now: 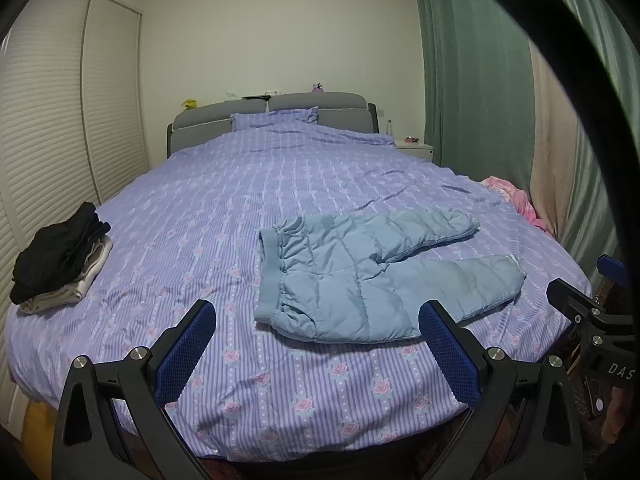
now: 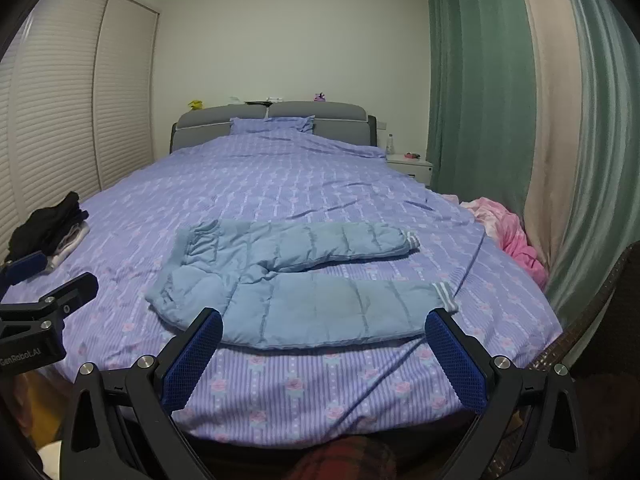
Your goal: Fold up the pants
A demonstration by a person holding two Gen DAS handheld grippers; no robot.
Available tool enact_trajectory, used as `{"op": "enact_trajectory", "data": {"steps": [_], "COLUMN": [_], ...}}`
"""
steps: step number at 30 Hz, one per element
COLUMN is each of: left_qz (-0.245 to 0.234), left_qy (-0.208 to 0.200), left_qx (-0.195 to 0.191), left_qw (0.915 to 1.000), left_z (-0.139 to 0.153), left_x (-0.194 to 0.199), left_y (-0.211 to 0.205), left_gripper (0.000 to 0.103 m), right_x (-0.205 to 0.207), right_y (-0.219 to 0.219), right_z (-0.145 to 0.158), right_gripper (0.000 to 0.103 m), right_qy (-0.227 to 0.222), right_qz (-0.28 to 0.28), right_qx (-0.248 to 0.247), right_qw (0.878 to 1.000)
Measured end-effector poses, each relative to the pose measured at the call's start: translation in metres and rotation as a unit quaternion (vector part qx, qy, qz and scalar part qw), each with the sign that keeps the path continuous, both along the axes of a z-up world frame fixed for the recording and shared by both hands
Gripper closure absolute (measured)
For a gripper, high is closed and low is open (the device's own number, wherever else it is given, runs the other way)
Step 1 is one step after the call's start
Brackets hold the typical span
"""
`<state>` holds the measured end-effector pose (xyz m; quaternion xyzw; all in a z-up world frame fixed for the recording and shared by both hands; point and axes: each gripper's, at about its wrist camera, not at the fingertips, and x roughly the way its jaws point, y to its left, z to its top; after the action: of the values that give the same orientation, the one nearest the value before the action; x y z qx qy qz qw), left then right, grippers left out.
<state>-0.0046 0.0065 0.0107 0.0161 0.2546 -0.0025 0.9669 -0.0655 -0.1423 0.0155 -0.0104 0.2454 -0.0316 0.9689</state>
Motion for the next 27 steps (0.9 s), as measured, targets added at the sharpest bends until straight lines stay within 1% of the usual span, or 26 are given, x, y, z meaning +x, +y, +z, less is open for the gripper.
{"op": "enact_trajectory", "data": {"steps": [8,27], "left_qz": [0.010,0.022], "left_qy": [0.005,-0.006], "left_qx": [-0.004,-0.003], "left_qw": [0.9999,0.9997], "left_z": [-0.002,0.001], "left_x": [-0.002,-0.010], "left_y": [0.006,0.013], "left_gripper": [0.000,0.000], "right_x": [0.001,-0.001], "right_y": [0.002,0.005], "right_z": [0.000,0.001], "right_gripper": [0.000,0.000], "right_qy": [0.002,0.002], "right_qz": [0.005,0.015], "right_qx": [0.000,-0.001], "right_qw": [1.000,1.000]}}
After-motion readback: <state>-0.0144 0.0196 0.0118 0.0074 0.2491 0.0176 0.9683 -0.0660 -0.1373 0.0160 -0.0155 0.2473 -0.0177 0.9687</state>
